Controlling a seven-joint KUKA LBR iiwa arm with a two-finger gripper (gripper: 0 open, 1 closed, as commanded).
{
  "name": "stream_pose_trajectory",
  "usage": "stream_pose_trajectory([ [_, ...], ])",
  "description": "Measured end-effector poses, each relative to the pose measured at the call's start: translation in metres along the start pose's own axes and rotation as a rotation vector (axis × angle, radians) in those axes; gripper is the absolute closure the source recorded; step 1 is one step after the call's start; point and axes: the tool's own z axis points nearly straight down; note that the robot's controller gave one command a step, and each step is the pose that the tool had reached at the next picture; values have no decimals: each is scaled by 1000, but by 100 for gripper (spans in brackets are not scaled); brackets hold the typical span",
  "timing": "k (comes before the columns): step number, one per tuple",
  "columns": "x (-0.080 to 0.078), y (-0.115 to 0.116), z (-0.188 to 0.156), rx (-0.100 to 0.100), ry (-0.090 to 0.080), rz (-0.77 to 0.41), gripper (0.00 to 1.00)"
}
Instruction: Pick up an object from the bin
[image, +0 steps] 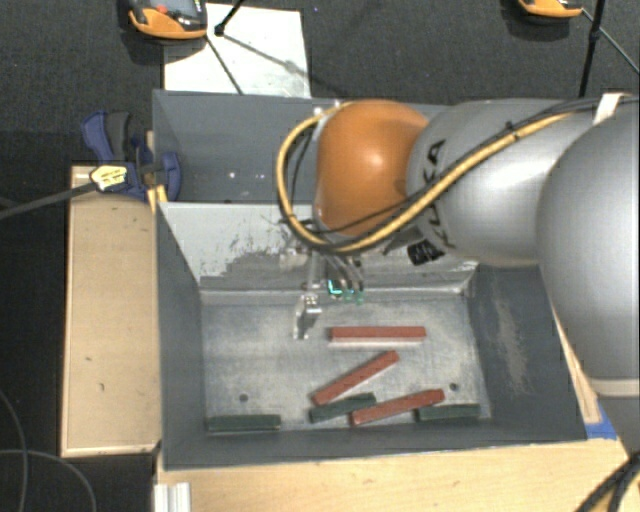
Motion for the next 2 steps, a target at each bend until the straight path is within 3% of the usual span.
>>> stream_pose_trajectory([
  [1,-2,-1,-5,-1,-8,3,0],
  [2,18,-47,23,-2,-11,-53,0],
])
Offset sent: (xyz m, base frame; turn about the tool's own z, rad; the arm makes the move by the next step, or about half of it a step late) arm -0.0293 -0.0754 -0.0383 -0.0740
